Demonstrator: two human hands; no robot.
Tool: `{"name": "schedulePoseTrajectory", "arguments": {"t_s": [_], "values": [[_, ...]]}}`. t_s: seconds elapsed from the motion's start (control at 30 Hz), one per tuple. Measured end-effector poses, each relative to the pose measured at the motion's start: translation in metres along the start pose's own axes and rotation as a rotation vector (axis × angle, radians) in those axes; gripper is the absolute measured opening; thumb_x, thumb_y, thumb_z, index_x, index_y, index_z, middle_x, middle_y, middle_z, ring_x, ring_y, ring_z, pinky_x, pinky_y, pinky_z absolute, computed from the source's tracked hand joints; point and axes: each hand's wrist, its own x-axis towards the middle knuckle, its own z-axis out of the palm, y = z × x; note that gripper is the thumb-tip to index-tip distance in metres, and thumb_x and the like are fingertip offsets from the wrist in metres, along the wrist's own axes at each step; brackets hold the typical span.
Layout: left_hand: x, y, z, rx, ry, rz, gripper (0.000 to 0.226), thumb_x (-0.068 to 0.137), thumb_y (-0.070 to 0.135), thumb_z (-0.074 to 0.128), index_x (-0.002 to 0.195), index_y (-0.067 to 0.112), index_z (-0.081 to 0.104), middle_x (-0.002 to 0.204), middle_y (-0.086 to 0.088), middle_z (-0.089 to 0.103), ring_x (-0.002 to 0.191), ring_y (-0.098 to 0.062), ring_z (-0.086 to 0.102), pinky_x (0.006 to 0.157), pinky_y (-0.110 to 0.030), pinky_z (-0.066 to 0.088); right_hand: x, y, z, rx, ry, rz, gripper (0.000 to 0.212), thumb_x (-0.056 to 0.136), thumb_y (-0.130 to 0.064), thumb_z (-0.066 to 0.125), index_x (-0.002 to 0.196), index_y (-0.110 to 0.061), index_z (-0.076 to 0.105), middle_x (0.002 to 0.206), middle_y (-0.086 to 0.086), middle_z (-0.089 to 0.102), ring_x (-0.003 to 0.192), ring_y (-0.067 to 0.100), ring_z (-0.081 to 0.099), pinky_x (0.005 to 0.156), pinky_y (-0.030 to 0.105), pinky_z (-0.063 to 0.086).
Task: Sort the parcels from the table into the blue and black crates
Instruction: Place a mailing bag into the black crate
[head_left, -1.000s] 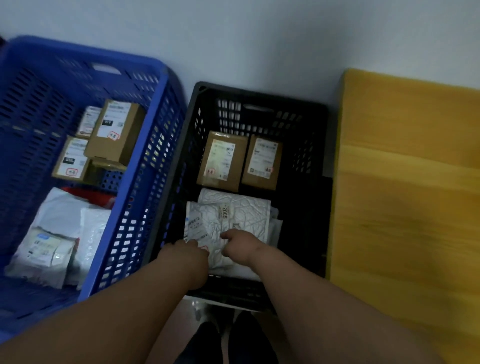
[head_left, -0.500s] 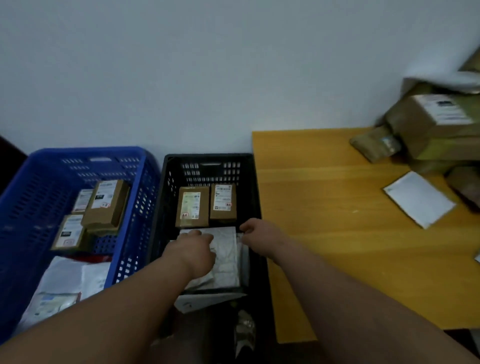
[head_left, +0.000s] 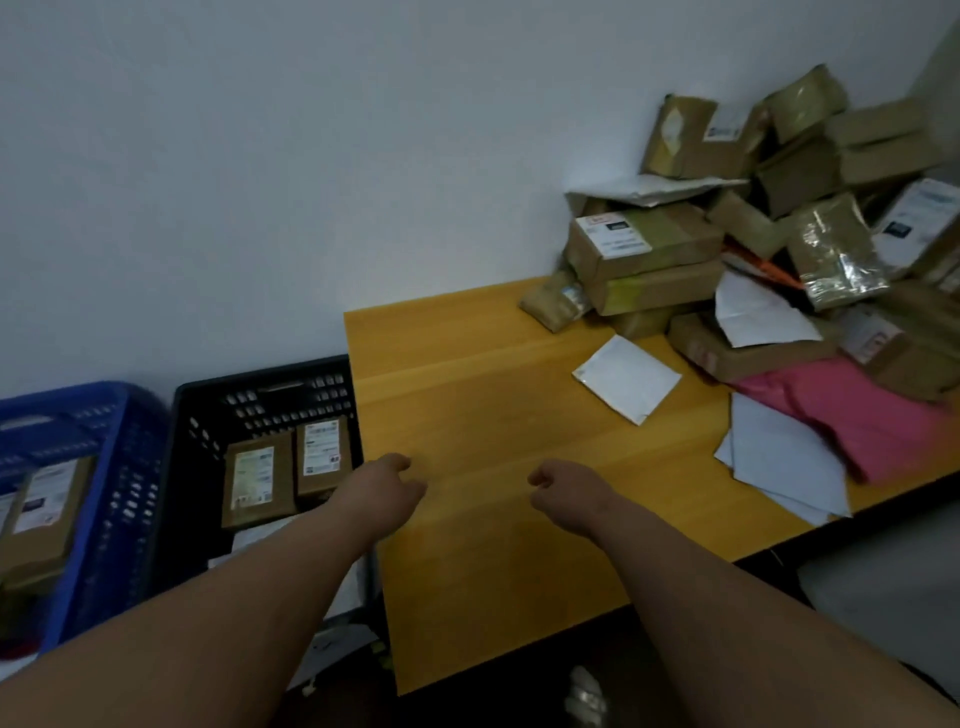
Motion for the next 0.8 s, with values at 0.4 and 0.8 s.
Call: {"name": "schedulePoseTrajectory", "arguments": {"t_s": [0.4, 0.8], "values": [[0.058, 0.163, 0.084, -0.108, -0.04, -0.042, 0.053, 0.101, 0.035, 0.047, 0.148, 0.015, 0.033, 0.152, -0.011, 0.036, 0.127, -0.03, 0.049, 0.099, -0.036, 0.044, 0.082, 0.123, -0.148, -0.258, 0.069, 0.046, 0.047, 0.096, -0.027, 0.047, 0.14, -0.014, 0.045, 0.142, 0.013, 0.044, 0.124, 0.031, 0.047, 0.097, 0.032, 0.042], [0.087, 0.166, 0.098, -0.291, 0.043, -0.323, 0.05, 0.098, 0.034, 0.053, 0.143, 0.014, 0.042, 0.147, -0.013, 0.041, 0.126, -0.033, 0.048, 0.099, -0.038, 0.044, 0.16, 0.115, -0.146, -0.514, -0.011, -0.012, 0.091, 0.09, -0.041, 0.058, 0.154, -0.023, -0.004, 0.163, 0.006, -0.005, 0.148, 0.035, 0.001, 0.117, 0.052, 0.02]]}}
